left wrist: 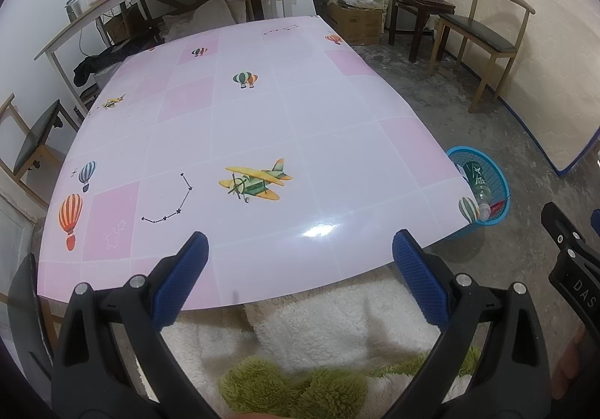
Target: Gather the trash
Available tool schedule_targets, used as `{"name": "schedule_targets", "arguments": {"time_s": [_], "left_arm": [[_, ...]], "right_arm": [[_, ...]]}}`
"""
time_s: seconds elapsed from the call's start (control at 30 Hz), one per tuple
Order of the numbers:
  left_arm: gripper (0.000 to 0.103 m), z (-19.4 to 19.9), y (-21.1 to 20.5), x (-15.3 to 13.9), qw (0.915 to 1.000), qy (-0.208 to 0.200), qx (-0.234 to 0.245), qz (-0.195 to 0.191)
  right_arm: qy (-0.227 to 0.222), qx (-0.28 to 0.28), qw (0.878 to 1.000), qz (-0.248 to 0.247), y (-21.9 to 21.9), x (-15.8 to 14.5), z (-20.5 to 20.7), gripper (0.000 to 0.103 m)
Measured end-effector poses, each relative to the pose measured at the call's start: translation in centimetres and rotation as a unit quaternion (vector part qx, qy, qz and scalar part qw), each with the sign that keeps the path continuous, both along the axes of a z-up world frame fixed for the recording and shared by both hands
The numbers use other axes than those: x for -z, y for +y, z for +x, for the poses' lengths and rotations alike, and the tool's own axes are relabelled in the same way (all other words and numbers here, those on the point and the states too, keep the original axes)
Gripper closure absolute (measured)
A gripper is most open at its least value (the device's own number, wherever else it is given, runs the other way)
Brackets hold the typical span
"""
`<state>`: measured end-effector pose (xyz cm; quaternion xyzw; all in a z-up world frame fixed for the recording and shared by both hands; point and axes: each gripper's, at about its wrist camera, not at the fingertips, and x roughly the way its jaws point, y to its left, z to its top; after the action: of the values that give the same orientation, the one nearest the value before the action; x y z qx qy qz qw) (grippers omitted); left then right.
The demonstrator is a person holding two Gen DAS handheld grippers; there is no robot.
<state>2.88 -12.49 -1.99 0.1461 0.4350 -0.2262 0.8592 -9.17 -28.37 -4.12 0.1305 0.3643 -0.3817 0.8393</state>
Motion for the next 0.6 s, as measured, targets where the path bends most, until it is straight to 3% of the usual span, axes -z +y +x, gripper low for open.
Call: {"name": "schedule_targets", "arguments": {"time_s": [0.6], "left_arm": [[0.008,-0.01,0.02,0.00,1.0000,0.000,0.001,0.000]], "right_arm": [[0.000,-0.001,1.000,-0.001,-0.07,0.03,-0.03,0.006]]}}
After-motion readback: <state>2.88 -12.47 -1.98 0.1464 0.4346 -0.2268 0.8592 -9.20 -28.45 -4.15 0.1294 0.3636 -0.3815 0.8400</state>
